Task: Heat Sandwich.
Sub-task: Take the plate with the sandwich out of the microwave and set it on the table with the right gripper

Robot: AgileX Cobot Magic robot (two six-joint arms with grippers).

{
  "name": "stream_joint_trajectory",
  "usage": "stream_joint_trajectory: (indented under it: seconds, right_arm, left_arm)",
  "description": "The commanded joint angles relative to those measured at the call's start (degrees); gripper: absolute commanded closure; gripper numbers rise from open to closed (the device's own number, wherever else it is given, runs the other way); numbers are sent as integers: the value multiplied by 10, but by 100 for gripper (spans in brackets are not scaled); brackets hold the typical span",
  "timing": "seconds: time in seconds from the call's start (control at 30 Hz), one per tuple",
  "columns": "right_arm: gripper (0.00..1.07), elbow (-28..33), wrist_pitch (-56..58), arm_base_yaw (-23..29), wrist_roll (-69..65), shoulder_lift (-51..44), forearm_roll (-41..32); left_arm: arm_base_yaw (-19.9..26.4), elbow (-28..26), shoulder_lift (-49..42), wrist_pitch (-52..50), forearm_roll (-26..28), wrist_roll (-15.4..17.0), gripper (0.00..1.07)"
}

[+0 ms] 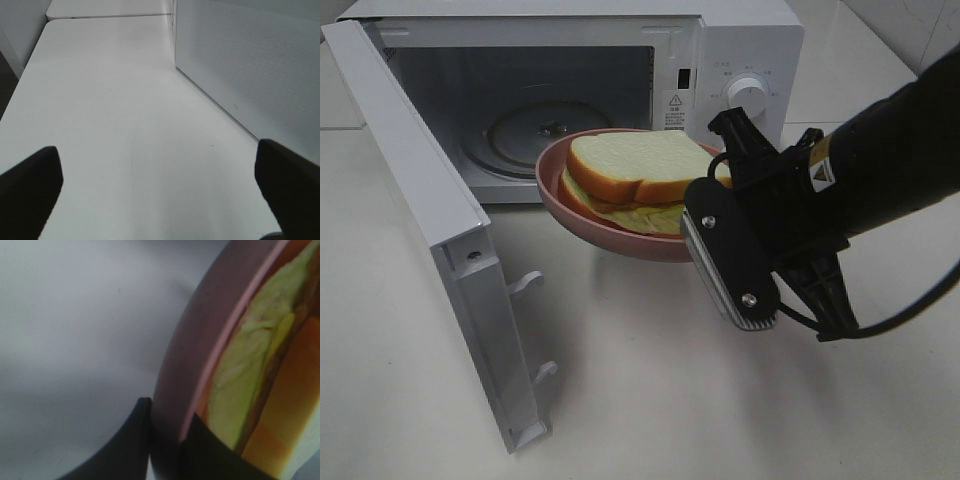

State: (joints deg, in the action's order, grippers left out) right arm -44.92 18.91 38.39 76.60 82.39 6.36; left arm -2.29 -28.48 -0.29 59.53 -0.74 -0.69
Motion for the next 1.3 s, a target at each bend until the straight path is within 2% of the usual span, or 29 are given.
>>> stream_joint_trajectory:
  seconds: [0.03,0.53,0.7,0.97,1.3]
  right_arm:
    - [107,25,-16,-2,1,-39,29]
    - [107,108,62,-2,-50,-179,99]
    - [107,126,92,-2,-56,-219,98]
    - [106,135,144,-2,-76,-268,99]
    - [105,135,204,-2,-183,-301,155]
  left_arm:
    - [2,2,-12,-7,2,-1,2]
    - [2,2,-12,-7,2,-1,2]
    - [2,2,-12,-7,2,-1,2]
    - [2,2,-12,-7,2,-1,2]
    - [2,2,-12,-7,2,-1,2]
